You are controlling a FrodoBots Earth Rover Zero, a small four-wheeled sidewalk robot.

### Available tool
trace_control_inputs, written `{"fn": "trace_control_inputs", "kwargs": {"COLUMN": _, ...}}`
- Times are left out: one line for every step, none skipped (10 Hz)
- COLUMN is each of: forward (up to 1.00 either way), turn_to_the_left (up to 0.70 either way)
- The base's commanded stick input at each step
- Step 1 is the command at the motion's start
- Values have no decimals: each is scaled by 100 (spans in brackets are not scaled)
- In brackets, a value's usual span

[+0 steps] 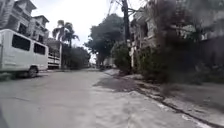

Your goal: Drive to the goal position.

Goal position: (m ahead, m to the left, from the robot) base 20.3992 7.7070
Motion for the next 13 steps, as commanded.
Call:
{"fn": "trace_control_inputs", "kwargs": {"forward": 70, "turn_to_the_left": 0}}
{"fn": "trace_control_inputs", "kwargs": {"forward": 70, "turn_to_the_left": 0}}
{"fn": "trace_control_inputs", "kwargs": {"forward": 70, "turn_to_the_left": 0}}
{"fn": "trace_control_inputs", "kwargs": {"forward": 70, "turn_to_the_left": 0}}
{"fn": "trace_control_inputs", "kwargs": {"forward": 70, "turn_to_the_left": 0}}
{"fn": "trace_control_inputs", "kwargs": {"forward": 70, "turn_to_the_left": 0}}
{"fn": "trace_control_inputs", "kwargs": {"forward": 70, "turn_to_the_left": 0}}
{"fn": "trace_control_inputs", "kwargs": {"forward": 70, "turn_to_the_left": 0}}
{"fn": "trace_control_inputs", "kwargs": {"forward": 70, "turn_to_the_left": 0}}
{"fn": "trace_control_inputs", "kwargs": {"forward": 70, "turn_to_the_left": -1}}
{"fn": "trace_control_inputs", "kwargs": {"forward": 70, "turn_to_the_left": -2}}
{"fn": "trace_control_inputs", "kwargs": {"forward": 70, "turn_to_the_left": -2}}
{"fn": "trace_control_inputs", "kwargs": {"forward": 70, "turn_to_the_left": -2}}
